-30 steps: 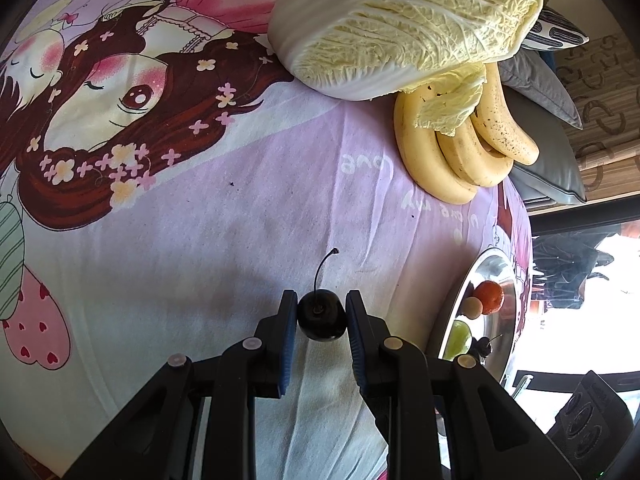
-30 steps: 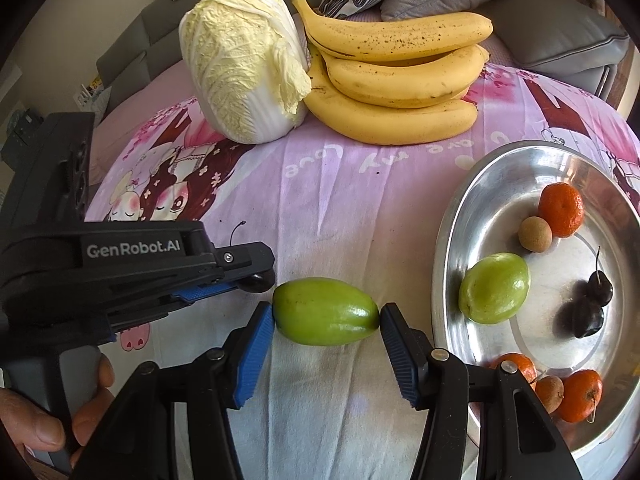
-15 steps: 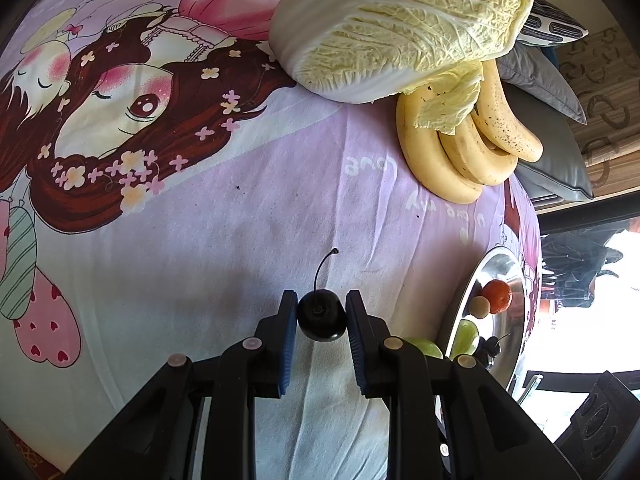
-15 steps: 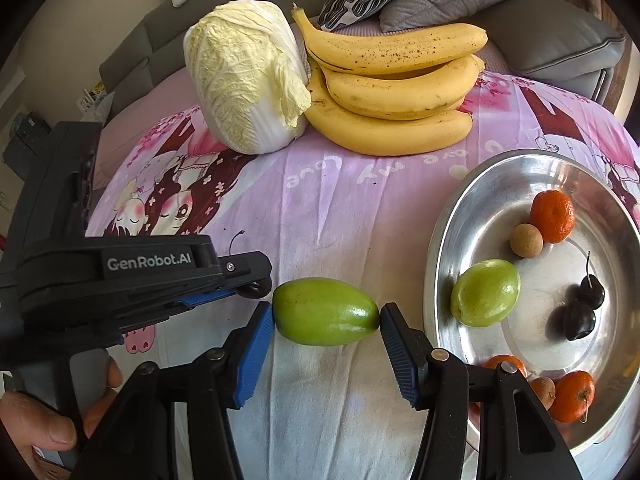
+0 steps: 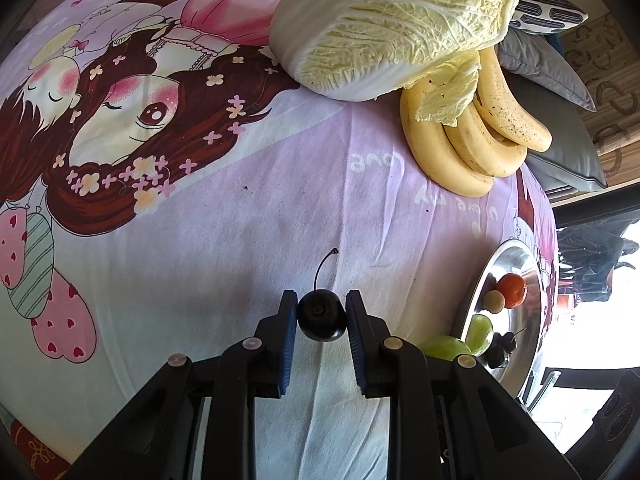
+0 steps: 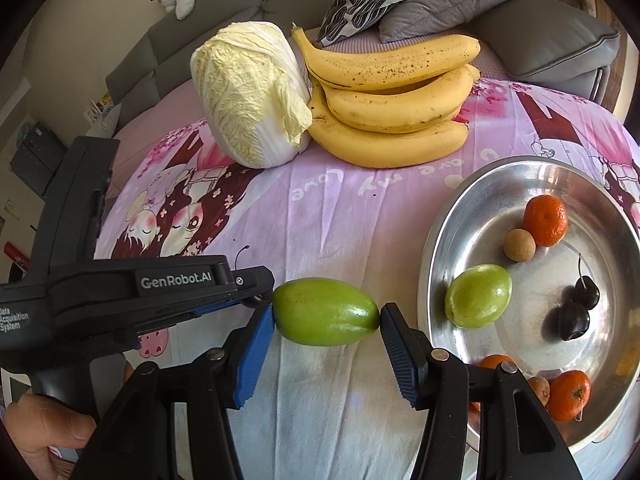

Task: Organize fruits
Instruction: 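Lift the green oval fruit and cherry off the cloth with both tools, then carry the green oval fruit and cherry over the steel bowl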

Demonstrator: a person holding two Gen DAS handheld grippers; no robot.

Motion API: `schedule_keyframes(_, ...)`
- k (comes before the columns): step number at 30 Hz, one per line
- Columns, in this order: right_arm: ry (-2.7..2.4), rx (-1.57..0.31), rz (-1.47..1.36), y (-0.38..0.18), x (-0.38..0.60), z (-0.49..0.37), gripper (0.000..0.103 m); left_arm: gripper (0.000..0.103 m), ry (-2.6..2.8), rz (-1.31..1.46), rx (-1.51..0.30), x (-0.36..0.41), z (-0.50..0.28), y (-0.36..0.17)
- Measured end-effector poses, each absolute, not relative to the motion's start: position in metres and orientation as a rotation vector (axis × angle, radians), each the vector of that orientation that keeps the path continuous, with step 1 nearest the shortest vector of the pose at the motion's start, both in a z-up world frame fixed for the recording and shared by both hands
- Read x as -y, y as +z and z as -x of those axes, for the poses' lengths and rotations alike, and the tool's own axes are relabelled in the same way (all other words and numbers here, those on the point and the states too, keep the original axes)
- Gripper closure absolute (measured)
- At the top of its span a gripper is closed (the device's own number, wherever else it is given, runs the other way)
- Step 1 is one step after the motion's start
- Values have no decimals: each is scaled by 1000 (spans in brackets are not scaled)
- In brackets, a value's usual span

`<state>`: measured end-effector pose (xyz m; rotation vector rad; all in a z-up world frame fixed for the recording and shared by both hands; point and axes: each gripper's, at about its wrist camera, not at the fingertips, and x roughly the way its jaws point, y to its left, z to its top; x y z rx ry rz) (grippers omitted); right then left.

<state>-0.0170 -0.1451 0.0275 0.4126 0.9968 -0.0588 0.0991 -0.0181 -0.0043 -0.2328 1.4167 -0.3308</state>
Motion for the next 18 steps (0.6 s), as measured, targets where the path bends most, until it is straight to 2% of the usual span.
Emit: schedule_keyframes(18, -104, -916, -452, 50, 172, 36, 45, 78, -314, 158, -1392, 48, -82, 22)
